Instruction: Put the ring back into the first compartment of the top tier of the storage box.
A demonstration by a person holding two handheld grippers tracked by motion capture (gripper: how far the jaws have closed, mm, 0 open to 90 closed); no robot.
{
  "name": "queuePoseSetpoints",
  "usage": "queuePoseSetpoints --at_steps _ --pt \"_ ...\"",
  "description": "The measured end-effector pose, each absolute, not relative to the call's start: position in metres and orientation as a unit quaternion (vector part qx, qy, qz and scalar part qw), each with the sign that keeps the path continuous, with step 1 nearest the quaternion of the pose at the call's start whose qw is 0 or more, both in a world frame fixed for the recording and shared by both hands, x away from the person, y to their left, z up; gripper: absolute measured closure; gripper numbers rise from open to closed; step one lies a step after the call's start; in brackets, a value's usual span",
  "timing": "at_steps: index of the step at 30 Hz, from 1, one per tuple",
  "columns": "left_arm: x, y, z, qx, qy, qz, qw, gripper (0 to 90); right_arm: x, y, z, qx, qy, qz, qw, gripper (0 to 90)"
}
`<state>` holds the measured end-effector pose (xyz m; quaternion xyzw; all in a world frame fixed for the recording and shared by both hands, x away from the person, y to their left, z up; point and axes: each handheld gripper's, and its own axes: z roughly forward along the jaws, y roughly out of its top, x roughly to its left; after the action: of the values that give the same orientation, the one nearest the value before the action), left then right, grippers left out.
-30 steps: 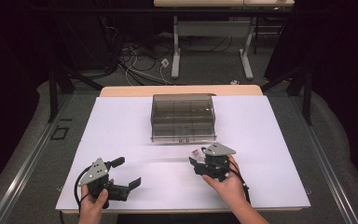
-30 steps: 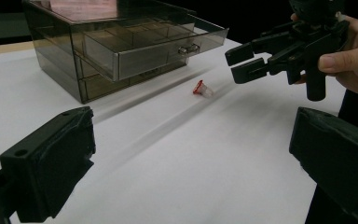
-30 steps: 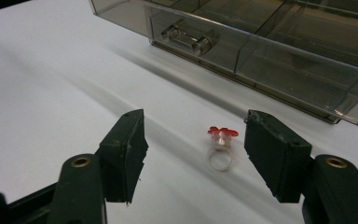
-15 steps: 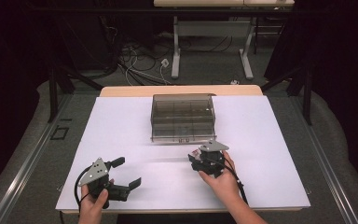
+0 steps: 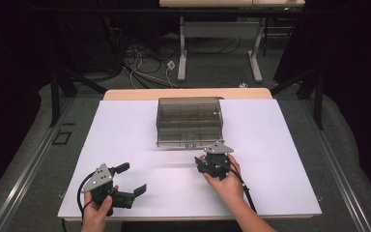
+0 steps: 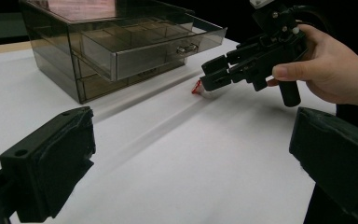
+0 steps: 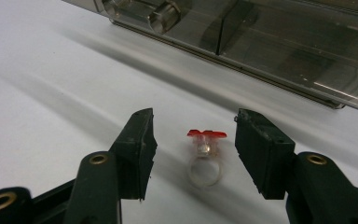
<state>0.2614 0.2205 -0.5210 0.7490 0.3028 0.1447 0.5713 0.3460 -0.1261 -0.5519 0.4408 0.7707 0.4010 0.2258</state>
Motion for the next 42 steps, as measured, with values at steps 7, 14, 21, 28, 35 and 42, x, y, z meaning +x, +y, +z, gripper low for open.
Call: queuePoseSetpoints --at_steps 7,14,21,28,35,42 --pt "0.261 0.220 -0.521 0.748 0.306 0.138 0.572 0.3 0.350 -0.124 -0.557 0.445 0.767 0.399 0.234 48.4" --pt "0.261 0.220 -0.521 0.746 0.307 0.140 0.574 0.3 0.352 -0.123 -0.562 0.450 0.766 0.395 0.232 49.7" --pt "0.261 0.221 -0.521 0.749 0.303 0.140 0.572 0.3 0.353 -0.121 -0.565 0.453 0.762 0.398 0.236 51.2" --pt "0.261 0.220 -0.521 0.748 0.306 0.139 0.573 0.3 0.355 -0.121 -0.567 0.455 0.761 0.400 0.233 54.2" --pt "0.261 0.220 -0.521 0.748 0.305 0.139 0.573 0.3 0.356 -0.120 -0.568 0.456 0.762 0.398 0.231 56.4" --pt "0.261 0.220 -0.521 0.748 0.305 0.138 0.573 0.3 0.356 -0.120 -0.568 0.460 0.762 0.393 0.229 59.7"
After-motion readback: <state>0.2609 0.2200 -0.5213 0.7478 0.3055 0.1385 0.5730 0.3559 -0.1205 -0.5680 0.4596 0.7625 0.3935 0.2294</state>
